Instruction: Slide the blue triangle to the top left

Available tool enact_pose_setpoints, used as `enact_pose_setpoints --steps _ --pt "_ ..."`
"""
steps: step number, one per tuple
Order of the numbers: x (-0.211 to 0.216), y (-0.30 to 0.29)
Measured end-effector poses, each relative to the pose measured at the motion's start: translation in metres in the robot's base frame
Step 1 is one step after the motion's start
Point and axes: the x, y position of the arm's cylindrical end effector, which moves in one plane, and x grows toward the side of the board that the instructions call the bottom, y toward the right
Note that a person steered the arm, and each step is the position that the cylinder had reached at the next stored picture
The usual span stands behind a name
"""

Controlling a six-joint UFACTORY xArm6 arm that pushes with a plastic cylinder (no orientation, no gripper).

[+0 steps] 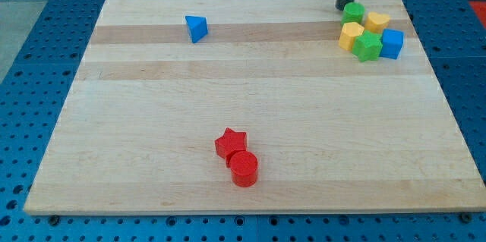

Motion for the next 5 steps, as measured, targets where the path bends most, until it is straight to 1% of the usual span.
enact_pose_setpoints --steps 1,3,5 --pt "0.0 -0.006" --pt "0.029 -0.006" --pt "0.021 0.005"
